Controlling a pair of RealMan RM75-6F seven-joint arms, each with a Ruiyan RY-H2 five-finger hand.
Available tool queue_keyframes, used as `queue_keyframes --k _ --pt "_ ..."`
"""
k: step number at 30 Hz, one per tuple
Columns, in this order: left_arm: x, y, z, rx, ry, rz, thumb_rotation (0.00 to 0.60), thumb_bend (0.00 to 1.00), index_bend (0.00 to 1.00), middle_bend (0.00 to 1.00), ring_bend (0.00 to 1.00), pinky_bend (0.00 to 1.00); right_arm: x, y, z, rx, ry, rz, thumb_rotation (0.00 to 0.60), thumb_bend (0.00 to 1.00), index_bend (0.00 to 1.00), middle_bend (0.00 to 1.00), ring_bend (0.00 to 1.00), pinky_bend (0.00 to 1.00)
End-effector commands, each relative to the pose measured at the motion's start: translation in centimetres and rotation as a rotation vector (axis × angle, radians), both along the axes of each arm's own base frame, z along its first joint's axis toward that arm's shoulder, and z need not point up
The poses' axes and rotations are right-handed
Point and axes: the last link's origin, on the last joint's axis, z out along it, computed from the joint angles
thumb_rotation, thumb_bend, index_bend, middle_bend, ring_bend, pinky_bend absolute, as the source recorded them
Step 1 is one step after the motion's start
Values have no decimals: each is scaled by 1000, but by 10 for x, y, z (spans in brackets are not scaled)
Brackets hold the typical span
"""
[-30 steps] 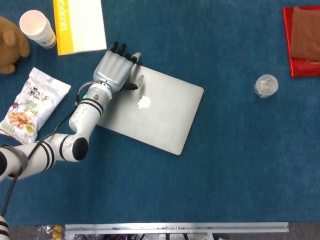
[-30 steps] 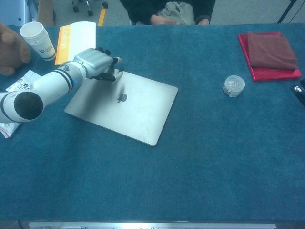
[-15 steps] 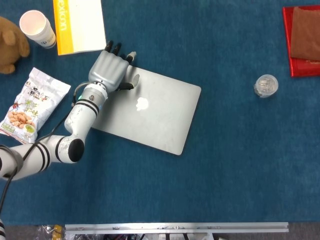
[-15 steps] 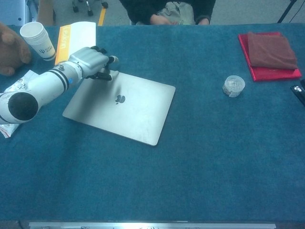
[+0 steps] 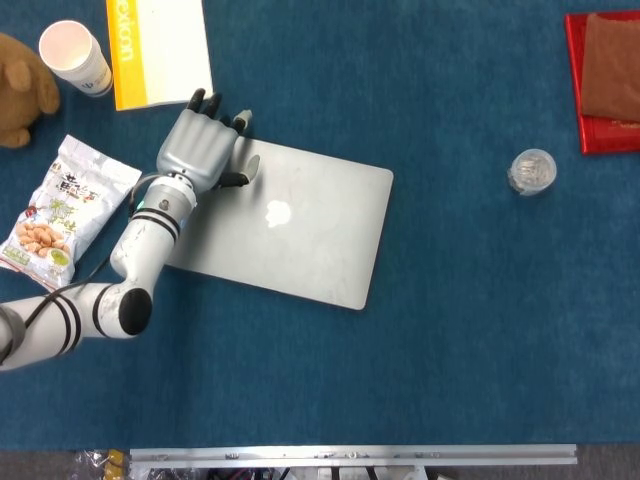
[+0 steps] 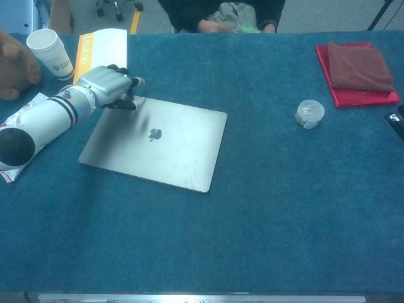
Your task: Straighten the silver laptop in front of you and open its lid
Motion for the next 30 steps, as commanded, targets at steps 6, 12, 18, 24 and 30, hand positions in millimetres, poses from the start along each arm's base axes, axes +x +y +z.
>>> queue_keyframes --k 6,12,18,24,30 --pt "-7 -10 4 -4 11 7 0 397 61 276 0 0 2 2 -1 1 -8 8 600 286 88 81 51 151" --pt "-10 -19 10 -5 17 5 0 398 53 273 0 0 3 0 -3 7 -20 18 600 286 88 81 51 151" --pt "-15 -27 11 -12 31 15 0 398 52 273 0 0 4 1 -3 6 -29 26 600 286 88 81 51 151" --pt "-17 -33 14 -9 32 18 0 398 51 272 0 0 5 1 -3 4 -34 33 600 286 88 81 51 151" --pt "-19 -40 16 -11 27 27 0 398 50 272 0 0 7 1 -2 2 -44 40 600 286 88 81 51 151"
